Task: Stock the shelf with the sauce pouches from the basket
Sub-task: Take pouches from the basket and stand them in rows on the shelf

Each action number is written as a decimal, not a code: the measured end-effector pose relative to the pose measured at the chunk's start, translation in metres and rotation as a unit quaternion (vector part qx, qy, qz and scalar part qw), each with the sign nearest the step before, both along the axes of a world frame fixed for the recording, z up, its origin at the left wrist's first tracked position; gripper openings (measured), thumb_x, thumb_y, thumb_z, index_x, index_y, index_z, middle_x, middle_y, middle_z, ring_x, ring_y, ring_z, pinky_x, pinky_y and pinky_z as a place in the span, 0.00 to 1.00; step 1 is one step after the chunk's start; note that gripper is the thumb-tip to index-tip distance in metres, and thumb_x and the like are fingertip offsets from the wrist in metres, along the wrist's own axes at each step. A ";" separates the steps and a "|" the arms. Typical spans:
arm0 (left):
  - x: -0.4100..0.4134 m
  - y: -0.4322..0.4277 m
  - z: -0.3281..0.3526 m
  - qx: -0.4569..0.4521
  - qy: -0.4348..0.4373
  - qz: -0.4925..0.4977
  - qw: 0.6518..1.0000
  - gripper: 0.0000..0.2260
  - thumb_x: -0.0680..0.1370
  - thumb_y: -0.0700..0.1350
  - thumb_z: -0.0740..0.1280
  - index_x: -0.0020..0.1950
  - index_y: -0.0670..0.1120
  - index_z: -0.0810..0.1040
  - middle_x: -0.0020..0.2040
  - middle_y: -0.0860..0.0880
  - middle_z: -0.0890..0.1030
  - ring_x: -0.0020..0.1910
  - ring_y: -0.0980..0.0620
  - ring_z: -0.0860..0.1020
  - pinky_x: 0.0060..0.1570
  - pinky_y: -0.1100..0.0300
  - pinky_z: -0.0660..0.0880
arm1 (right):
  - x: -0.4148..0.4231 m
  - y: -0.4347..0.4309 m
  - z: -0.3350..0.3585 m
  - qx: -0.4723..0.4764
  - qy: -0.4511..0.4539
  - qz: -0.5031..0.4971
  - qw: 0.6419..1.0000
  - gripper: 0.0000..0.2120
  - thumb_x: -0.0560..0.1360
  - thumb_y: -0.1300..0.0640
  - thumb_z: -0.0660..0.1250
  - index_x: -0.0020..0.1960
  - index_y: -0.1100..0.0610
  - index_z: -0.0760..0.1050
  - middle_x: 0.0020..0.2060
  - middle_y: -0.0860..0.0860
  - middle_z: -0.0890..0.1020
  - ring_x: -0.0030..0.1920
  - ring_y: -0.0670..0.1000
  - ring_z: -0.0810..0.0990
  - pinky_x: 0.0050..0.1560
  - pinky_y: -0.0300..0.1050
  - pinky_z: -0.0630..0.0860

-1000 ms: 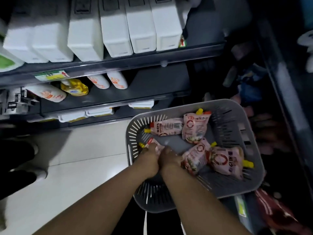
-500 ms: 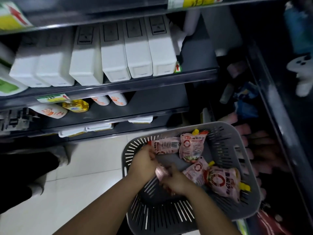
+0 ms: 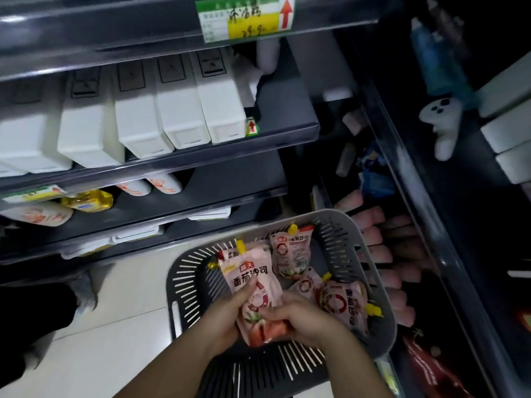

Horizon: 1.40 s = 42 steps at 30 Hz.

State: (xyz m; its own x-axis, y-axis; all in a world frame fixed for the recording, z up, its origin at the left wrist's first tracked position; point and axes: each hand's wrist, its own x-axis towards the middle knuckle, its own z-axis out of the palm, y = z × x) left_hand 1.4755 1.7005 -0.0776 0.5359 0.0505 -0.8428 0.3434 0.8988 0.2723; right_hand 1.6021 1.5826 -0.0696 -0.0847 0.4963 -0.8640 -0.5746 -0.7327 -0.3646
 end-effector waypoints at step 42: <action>0.000 0.021 0.094 0.235 -0.075 -0.150 0.957 0.23 0.66 0.41 0.78 0.59 0.43 0.79 0.53 0.42 0.86 0.52 0.41 0.84 0.53 0.44 0.81 | 0.013 -0.039 0.079 0.071 -0.147 -0.397 0.903 0.18 0.63 0.59 0.77 0.51 0.61 0.82 0.47 0.62 0.87 0.43 0.58 0.87 0.42 0.51 0.84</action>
